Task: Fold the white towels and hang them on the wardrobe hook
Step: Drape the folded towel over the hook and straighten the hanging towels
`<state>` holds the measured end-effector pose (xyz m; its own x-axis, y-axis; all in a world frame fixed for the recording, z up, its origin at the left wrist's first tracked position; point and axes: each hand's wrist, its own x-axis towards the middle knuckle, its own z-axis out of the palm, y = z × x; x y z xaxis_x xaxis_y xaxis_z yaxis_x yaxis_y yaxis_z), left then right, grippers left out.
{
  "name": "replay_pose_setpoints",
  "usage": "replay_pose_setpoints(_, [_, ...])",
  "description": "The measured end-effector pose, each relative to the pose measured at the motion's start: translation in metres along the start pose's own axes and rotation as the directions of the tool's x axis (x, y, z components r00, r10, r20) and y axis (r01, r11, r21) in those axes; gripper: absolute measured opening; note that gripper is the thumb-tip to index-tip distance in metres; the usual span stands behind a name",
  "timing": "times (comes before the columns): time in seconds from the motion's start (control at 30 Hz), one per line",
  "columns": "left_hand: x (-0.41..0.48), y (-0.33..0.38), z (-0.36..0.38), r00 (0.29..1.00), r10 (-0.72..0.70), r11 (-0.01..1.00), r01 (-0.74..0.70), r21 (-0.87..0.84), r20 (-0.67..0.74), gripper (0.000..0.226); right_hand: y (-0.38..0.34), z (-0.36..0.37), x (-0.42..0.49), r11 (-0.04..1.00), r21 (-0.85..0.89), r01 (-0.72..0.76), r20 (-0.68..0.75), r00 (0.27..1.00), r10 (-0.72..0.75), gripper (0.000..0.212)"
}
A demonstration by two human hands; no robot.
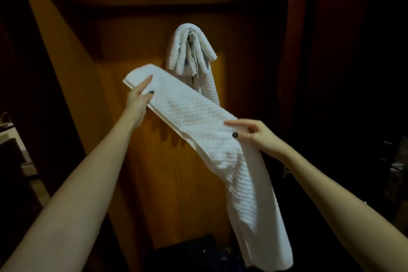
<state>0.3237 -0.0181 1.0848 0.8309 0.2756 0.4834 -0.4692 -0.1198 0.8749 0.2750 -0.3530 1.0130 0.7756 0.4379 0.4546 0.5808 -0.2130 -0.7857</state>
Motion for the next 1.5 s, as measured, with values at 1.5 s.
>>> replay_pose_setpoints(1.5, [-0.058,0.026,0.079,0.480,0.019,0.906,0.362,-0.218,0.877,0.032,-0.027,-0.061,0.006,0.839,0.440,-0.319,0.415,0.901,0.125,0.042])
